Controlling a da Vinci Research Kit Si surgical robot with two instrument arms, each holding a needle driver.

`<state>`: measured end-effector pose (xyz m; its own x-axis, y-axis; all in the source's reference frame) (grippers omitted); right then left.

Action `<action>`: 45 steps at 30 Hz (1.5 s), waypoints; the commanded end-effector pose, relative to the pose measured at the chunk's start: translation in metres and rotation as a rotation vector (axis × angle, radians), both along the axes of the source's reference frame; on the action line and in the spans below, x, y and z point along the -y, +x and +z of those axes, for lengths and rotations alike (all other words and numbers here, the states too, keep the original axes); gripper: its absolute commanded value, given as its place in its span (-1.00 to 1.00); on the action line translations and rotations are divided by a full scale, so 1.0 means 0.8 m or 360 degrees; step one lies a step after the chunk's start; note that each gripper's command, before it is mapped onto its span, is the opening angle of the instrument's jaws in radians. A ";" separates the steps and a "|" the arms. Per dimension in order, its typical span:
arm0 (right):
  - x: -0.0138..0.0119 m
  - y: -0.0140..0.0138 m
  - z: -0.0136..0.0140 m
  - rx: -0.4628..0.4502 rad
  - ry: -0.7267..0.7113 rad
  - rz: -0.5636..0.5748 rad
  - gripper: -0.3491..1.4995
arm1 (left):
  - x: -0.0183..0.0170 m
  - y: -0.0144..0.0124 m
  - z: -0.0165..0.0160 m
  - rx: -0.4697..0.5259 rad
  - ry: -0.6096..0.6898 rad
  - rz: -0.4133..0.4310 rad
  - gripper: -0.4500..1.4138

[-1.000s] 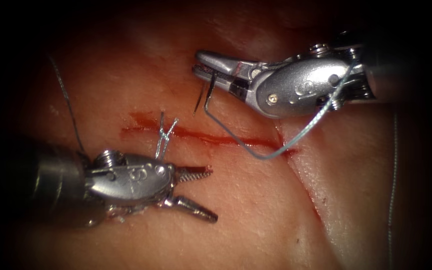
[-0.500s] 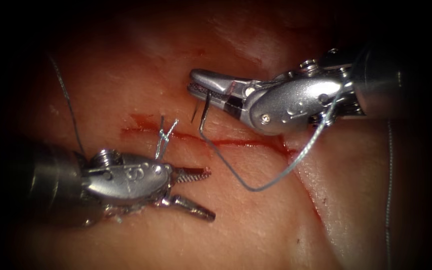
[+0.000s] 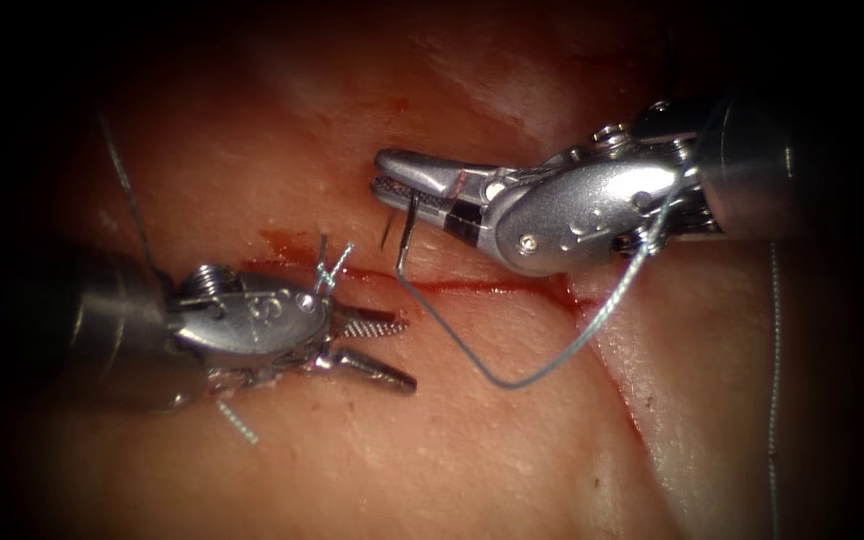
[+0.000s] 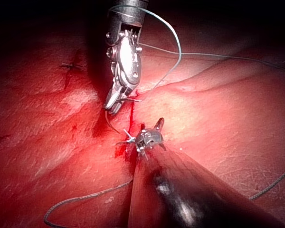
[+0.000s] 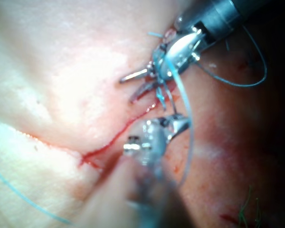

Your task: Wound Closure

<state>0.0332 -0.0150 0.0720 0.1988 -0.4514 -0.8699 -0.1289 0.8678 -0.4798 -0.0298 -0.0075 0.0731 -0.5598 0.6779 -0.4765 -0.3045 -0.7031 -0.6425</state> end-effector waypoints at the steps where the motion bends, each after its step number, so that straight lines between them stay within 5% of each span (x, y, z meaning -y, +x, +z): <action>1: 0.0000 0.0009 0.0007 -0.0012 0.0018 -0.0017 -1.00 | 0.0002 -0.0005 0.0010 -0.0012 -0.0003 0.0006 -0.33; 19: -0.0018 0.0009 0.0018 -0.0072 0.0183 -0.0034 -1.00 | 0.0038 0.0015 0.0051 -0.0179 0.0026 0.0081 -0.32; 30: -0.0052 0.0009 0.0029 -0.0162 0.0564 -0.0037 -1.00 | 0.0038 0.0015 0.0049 -0.0179 0.0027 0.0081 -0.32; 45: -0.0055 0.0038 0.0059 -0.0259 0.0974 -0.0141 -1.00 | 0.0040 0.0015 0.0044 -0.0182 0.0031 0.0083 -0.32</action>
<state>0.0354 -0.0103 0.0764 0.0275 0.1384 -0.9900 -0.0769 0.9877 0.1360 -0.0282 -0.0104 0.0760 -0.6450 0.6549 -0.3938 -0.3412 -0.7079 -0.6185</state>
